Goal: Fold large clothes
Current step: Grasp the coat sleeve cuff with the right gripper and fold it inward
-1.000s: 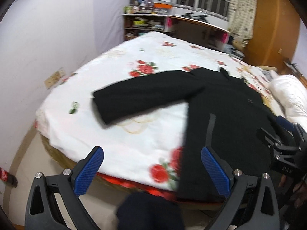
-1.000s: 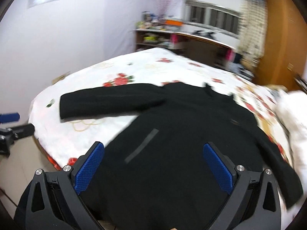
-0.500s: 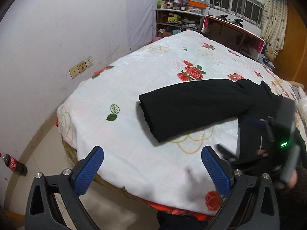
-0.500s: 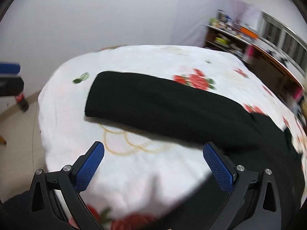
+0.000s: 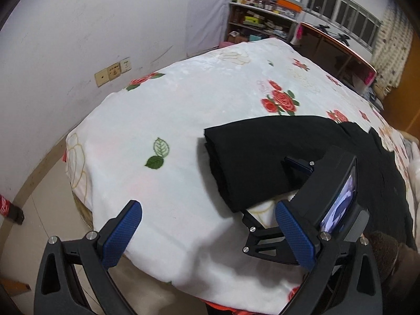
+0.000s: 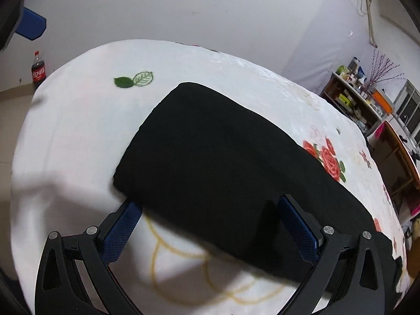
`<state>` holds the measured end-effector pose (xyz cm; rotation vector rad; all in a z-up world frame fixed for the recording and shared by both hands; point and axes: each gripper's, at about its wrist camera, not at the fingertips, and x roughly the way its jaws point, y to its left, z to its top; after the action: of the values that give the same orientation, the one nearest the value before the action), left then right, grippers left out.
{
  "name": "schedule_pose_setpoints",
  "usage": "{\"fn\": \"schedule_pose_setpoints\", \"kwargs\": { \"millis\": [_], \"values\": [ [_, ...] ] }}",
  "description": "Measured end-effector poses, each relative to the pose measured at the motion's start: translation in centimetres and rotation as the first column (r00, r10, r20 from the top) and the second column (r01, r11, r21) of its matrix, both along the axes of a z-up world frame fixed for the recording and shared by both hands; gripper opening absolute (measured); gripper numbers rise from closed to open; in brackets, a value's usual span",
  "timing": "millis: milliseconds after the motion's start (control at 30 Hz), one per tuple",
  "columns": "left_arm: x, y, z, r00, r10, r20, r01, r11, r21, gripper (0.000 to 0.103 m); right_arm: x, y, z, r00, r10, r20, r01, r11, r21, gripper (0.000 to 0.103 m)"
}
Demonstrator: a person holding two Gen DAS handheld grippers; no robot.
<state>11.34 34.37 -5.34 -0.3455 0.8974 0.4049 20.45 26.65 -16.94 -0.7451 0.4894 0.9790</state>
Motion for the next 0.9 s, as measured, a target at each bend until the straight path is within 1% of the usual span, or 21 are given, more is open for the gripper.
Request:
{"fn": "schedule_pose_setpoints", "kwargs": {
  "millis": [33, 67, 133, 200, 267, 400, 467, 567, 700, 800, 900],
  "values": [
    [-0.1, 0.2, 0.0, 1.000, 0.005, 0.007, -0.005, 1.000, -0.013, 0.103, 0.2, 0.2, -0.1, 1.000, 0.010, -0.009, -0.010, 1.000, 0.005, 0.100],
    [-0.1, 0.4, 0.1, 1.000, 0.008, 0.010, -0.008, 1.000, -0.020, 0.103, 0.5, 0.6, -0.3, 1.000, 0.015, -0.017, -0.015, 1.000, 0.009, 0.091],
    [-0.3, 0.7, 0.3, 1.000, 0.020, 0.010, -0.020, 1.000, 0.001, 0.103, 1.0, 0.6, -0.5, 1.000, 0.008, -0.019, -0.008, 1.000, 0.012, 0.079],
    [-0.4, 1.1, 0.3, 1.000, 0.029, 0.009, -0.029, 1.000, 0.005, 0.103, 1.2, 0.8, -0.4, 1.000, 0.009, -0.029, -0.008, 1.000, 0.023, 0.075],
    [-0.5, 1.4, 0.3, 0.999, 0.039, 0.007, -0.039, 0.999, 0.007, 0.103, 1.0, 0.8, -0.2, 0.999, 0.012, -0.032, -0.011, 0.999, 0.030, 0.057],
    [-0.6, 1.6, 0.3, 0.999, 0.054, 0.004, -0.054, 0.999, 0.005, 0.103, 1.1, 0.7, 0.3, 0.999, 0.010, -0.044, -0.008, 0.999, 0.046, 0.040],
    [-0.7, 1.6, 0.4, 0.999, 0.052, 0.005, -0.052, 0.999, 0.007, 0.103, 1.3, 0.5, 0.5, 0.998, -0.002, -0.064, 0.006, 0.998, 0.057, 0.034],
    [-0.7, 1.6, 0.4, 0.999, 0.048, 0.008, -0.048, 0.999, 0.003, 0.103, 1.6, 0.5, 0.7, 0.997, -0.010, -0.081, 0.014, 0.999, 0.051, 0.029],
    [-0.5, 1.5, 0.4, 0.999, 0.043, 0.009, -0.043, 0.999, 0.007, 0.103, 2.0, 0.3, 1.2, 0.995, -0.020, -0.099, 0.026, 0.998, 0.059, 0.026],
    [-0.4, 1.6, 0.3, 0.999, 0.043, 0.008, -0.043, 0.999, 0.004, 0.103, 2.8, -0.4, 2.1, 0.987, -0.049, -0.150, 0.062, 0.994, 0.087, 0.023],
    [0.0, 1.3, 0.5, 0.999, 0.039, 0.006, -0.039, 0.999, 0.027, 0.103, 3.6, -1.6, 3.8, 0.979, -0.074, -0.191, 0.101, 0.986, 0.136, 0.022]
  ]
}}
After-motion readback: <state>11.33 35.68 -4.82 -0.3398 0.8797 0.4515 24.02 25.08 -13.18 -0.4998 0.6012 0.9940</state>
